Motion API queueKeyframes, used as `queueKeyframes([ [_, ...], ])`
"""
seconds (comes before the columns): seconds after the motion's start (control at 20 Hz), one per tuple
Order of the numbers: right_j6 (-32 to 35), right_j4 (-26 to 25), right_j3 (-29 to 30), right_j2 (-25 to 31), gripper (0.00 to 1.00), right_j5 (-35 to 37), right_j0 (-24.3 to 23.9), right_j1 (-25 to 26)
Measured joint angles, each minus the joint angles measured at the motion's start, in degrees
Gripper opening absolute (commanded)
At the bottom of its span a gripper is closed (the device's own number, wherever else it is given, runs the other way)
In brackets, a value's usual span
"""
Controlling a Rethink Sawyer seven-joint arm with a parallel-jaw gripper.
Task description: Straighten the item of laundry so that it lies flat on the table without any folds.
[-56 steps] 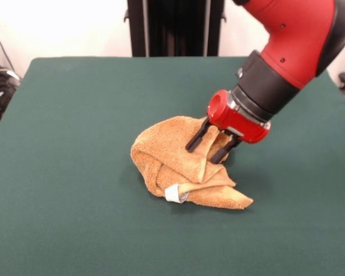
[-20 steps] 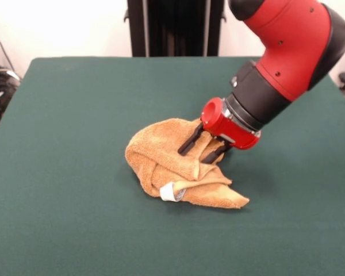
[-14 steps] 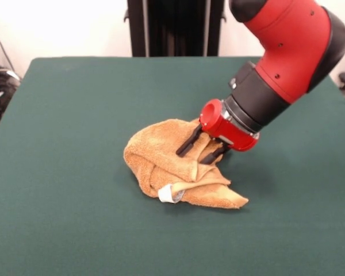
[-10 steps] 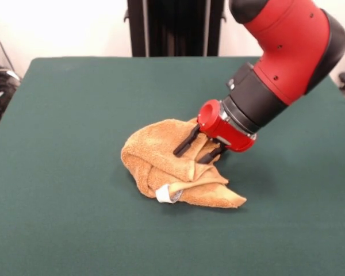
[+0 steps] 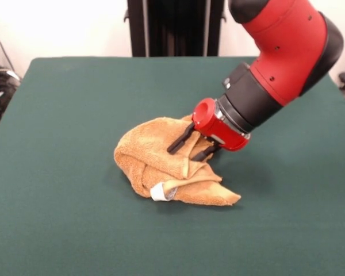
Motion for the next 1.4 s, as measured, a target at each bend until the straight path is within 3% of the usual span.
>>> queueKeyframes([
  [1.4, 0.0, -4.64, -0.26, -4.88, 1.0, 4.85, -0.01, 2.66],
])
